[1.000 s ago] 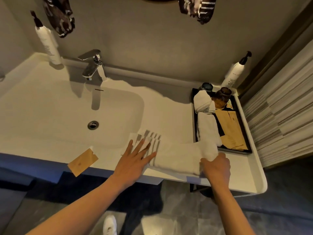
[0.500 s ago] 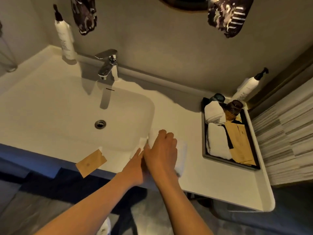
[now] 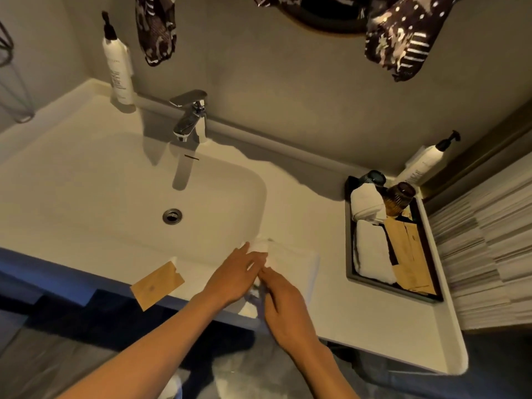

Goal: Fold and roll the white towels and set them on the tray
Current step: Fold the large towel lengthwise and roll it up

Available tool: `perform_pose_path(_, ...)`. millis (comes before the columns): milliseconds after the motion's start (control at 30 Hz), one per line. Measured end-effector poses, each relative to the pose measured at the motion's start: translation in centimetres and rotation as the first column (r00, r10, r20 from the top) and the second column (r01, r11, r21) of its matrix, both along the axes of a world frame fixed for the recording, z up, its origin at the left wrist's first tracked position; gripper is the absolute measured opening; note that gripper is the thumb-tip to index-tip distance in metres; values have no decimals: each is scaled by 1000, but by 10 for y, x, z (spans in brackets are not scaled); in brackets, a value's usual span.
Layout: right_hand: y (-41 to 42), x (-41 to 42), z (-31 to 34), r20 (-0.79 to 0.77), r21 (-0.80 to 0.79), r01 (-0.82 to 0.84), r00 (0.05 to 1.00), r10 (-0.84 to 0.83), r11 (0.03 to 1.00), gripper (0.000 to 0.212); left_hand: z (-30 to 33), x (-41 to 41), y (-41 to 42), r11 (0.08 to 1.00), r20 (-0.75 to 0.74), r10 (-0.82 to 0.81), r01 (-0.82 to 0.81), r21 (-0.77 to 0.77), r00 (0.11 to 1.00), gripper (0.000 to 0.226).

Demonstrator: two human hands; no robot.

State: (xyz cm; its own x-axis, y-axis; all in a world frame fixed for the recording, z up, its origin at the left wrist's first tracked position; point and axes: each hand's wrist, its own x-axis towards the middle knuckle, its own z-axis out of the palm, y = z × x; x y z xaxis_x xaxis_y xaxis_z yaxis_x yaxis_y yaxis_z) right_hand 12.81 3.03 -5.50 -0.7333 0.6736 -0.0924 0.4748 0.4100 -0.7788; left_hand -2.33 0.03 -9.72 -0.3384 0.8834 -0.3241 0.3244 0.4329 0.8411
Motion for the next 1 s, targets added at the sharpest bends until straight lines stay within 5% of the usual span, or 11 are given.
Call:
perform_pose_path(100, 28, 15, 0, 11, 495, 154, 983, -183, 855, 40, -4, 2, 3, 999, -43, 13, -12, 38, 999, 35)
perform_pose_path(233, 39, 14, -24, 418, 417, -48, 897, -145, 908, 66, -5, 0, -3, 996, 4, 42, -42, 83, 999, 34)
perform_pose_path(433, 43, 16, -47, 417, 371, 0, 893, -167, 929, 64, -7, -1, 0, 979, 101, 198, -191, -69, 975, 86)
perform_pose_path(533, 48, 18, -46, 301, 258, 123, 932, -201, 958, 66, 3, 1, 7, 965, 29, 227, -221, -143, 973, 87)
perform_pose_path(600, 47, 23, -36, 198, 134, 373, 898, -394, 918, 79, 11, 2, 9, 959, -29, 216, -218, -184, 976, 84)
perform_pose_path(700, 58, 28, -23, 289, -260, 712, 702, -651, 652, 94, 20, -1, 12, 939, -90, 183, -201, -279, 979, 84)
perform_pose_path(800, 75, 26, -21, 428, -563, 696, 707, -563, 446, 97, 29, -2, 19, 928, -142, 145, -184, -323, 979, 77)
perform_pose_path(1000, 70, 27, -17, 287, -648, 591, 774, -564, 481, 75, 42, 3, 13, 892, -52, 222, -224, -392, 974, 80)
